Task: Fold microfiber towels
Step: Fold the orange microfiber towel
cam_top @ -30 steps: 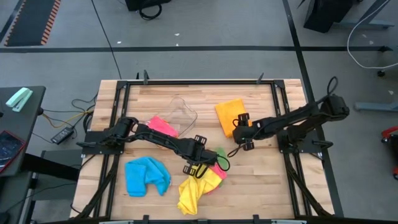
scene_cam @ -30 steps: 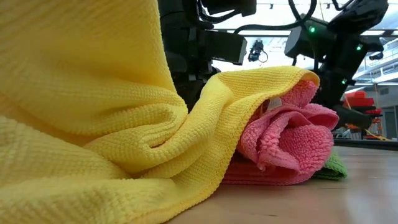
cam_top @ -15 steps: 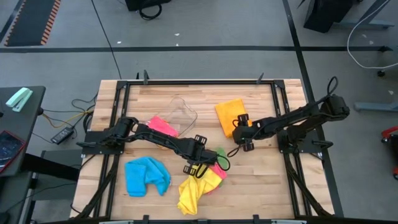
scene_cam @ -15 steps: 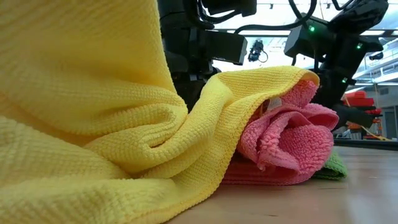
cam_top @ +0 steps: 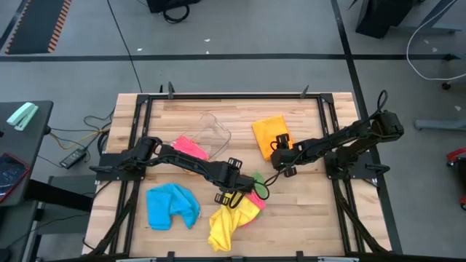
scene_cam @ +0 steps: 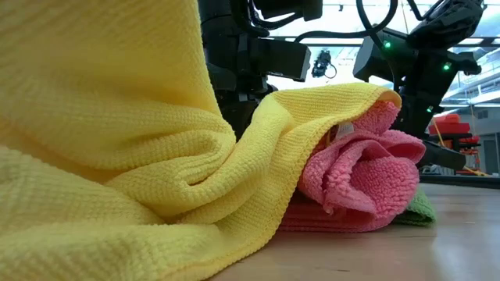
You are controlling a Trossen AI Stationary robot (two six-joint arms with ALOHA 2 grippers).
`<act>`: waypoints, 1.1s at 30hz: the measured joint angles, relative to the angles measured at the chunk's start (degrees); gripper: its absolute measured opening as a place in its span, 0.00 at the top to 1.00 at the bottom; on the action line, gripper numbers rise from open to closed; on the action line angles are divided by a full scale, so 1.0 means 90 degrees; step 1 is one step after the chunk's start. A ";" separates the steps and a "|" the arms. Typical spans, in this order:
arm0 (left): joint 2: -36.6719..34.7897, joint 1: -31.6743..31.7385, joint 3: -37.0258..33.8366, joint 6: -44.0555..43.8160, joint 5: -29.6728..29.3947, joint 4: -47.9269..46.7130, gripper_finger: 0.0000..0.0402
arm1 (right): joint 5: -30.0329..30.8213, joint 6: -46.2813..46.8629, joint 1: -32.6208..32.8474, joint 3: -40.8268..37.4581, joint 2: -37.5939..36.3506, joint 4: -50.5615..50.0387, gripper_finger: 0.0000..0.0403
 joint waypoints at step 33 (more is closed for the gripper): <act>0.0017 0.0813 -0.1576 0.1204 -0.0661 0.6413 0.90 | -0.2124 0.2794 0.1782 0.0469 -0.0583 -0.1716 0.99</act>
